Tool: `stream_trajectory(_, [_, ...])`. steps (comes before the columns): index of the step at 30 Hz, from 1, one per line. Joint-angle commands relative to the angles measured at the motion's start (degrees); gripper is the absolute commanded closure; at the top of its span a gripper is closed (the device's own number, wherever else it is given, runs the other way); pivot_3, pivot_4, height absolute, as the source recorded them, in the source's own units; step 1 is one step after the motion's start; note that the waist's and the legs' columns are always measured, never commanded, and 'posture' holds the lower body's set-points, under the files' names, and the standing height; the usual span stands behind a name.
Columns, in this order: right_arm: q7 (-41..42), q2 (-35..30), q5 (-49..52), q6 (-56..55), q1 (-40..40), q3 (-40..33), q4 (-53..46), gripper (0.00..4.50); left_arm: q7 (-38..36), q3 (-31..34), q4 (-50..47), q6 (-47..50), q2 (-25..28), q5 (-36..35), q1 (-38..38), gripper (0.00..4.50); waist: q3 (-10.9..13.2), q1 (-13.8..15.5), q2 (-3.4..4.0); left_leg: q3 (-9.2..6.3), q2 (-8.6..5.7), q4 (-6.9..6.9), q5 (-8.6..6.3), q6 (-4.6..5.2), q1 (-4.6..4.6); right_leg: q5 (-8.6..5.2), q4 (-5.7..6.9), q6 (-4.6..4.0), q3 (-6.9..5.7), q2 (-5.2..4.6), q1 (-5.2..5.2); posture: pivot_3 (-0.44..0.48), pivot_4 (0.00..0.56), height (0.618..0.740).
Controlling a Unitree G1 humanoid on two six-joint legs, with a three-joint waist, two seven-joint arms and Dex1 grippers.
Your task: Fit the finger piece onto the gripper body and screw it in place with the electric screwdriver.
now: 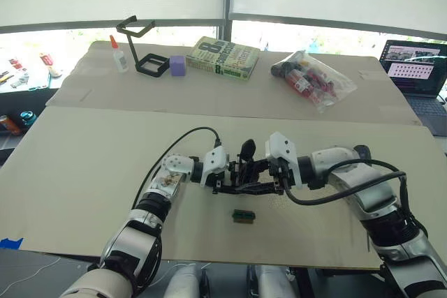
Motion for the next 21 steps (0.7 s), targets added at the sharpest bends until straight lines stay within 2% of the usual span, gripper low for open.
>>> stream_trajectory(1, [0.8, 1.0, 3.0, -4.3, 0.8, -4.0, -3.1, 0.35, -0.5, -1.0, 1.8, 0.3, 0.5, 1.1, 1.2, 2.14, 0.0, 0.0, 0.00, 0.00, 0.00, 0.00, 0.00, 0.00, 0.00, 0.00, 0.00, 0.00, 0.00, 0.00, 0.01, 0.000, 0.150, 0.740])
stream_trajectory(2, [0.8, 1.4, 3.5, -5.2, 1.2, -4.7, -3.2, 0.04, -0.5, -0.9, 1.9, 0.2, 0.5, 1.1, 1.2, 2.14, 0.0, 0.0, 0.00, 0.00, 0.00, 0.00, 0.00, 0.00, 0.00, 0.00, 0.00, 0.00, -0.01, 0.00, 0.02, 0.000, 0.150, 0.740])
stream_trajectory(12, [0.4, 2.5, 6.6, -9.8, 3.8, -9.8, -5.0, 0.04, -0.2, 0.3, 1.8, 2.4, 0.1, -0.3, 1.2, 2.14, 0.0, 0.0, 0.00, 0.01, -0.01, 0.01, 0.00, 0.01, 0.03, 0.00, 0.02, 0.00, 0.01, 0.00, 0.03, 0.000, 0.150, 0.740])
stream_trajectory(13, [0.3, 1.9, 7.8, -8.8, 4.2, -10.7, -6.1, 0.00, 0.2, 0.6, 1.6, 2.6, 0.0, -0.5, 1.1, 1.10, 0.0, 0.0, 0.00, 0.01, -0.01, 0.01, -0.01, 0.01, 0.03, 0.00, 0.02, 0.00, 0.01, -0.01, 0.03, 0.000, 0.150, 0.740])
stream_trajectory(15, [0.0, 0.7, 10.3, -7.0, 4.9, -12.7, -9.2, 0.00, -1.3, 1.3, 0.0, 6.8, 0.3, -2.0, 1.3, 0.23, 0.0, 0.1, 0.00, 0.00, -0.01, 0.00, -0.01, 0.01, 0.03, 0.00, 0.02, 0.00, 0.00, -0.01, 0.04, 0.000, 0.150, 0.740])
stream_trajectory(16, [-0.6, -0.1, 12.3, -5.2, 5.0, -13.8, -11.2, 0.00, -1.0, 1.6, -1.1, 7.0, 0.7, -2.3, 1.6, 0.03, 0.0, 0.1, 0.00, 0.00, 0.00, 0.01, -0.01, 0.01, 0.02, 0.00, 0.01, 0.00, 0.00, -0.01, 0.03, 0.000, 0.150, 0.740])
stream_trajectory(21, [-2.0, -5.0, 17.0, -2.3, 8.0, -18.4, -18.0, 0.00, -1.2, 2.7, -5.8, 7.4, 4.1, -3.2, 4.0, 0.03, 0.0, -0.1, 0.01, 0.00, 0.01, -0.05, -0.01, 0.01, 0.04, 0.00, 0.00, 0.00, 0.00, -0.03, 0.00, 0.000, 0.150, 0.740])
